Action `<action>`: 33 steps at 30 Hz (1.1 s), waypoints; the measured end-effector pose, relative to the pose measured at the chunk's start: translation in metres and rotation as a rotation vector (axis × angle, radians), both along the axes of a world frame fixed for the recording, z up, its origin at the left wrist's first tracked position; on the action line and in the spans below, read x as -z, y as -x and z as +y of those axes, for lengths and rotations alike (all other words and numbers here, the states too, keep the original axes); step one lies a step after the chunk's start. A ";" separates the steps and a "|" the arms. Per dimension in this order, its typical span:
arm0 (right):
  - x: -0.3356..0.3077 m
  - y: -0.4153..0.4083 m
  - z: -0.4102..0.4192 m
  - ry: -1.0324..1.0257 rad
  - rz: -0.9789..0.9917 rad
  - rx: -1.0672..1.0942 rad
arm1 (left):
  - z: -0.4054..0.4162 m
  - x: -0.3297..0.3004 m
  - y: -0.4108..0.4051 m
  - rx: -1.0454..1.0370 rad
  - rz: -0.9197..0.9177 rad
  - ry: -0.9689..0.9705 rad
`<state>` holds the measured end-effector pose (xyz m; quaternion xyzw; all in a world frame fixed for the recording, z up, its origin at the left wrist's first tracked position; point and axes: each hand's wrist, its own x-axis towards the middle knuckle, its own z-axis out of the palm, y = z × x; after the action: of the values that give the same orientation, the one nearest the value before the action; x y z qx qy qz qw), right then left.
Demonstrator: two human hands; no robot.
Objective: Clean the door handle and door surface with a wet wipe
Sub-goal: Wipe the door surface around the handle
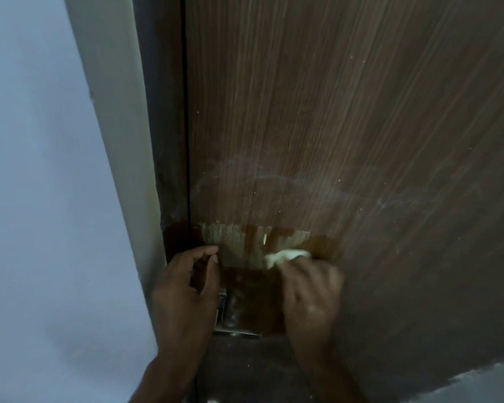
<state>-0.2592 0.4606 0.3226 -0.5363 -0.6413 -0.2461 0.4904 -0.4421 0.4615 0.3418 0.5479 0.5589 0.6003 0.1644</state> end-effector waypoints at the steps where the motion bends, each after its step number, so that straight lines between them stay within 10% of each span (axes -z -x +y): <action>1: 0.009 0.005 -0.004 0.059 -0.100 -0.040 | 0.000 0.000 0.000 0.001 0.006 0.001; 9: -0.039 -0.008 0.011 -0.204 0.221 0.061 | 0.001 0.006 0.003 0.000 0.013 0.005; 14: -0.013 0.010 -0.002 0.067 -0.305 -0.037 | 0.000 0.009 0.002 -0.012 0.035 0.008; 20: -0.045 -0.002 0.012 -0.222 0.220 0.078 | -0.002 0.009 0.003 0.000 0.042 -0.037; 25: -0.009 0.020 0.006 0.071 -0.395 -0.095 | -0.003 0.009 0.003 -0.016 0.055 -0.037; 30: -0.014 0.008 0.014 -0.120 0.154 0.013 | -0.006 0.010 0.005 -0.010 0.029 -0.006; 33: 0.007 0.023 0.014 -0.032 0.031 -0.026 | -0.008 0.011 0.005 -0.023 0.033 0.019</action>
<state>-0.2824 0.4742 0.3151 -0.5238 -0.6366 -0.2414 0.5119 -0.4470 0.4540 0.3304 0.5497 0.5736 0.5877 0.1532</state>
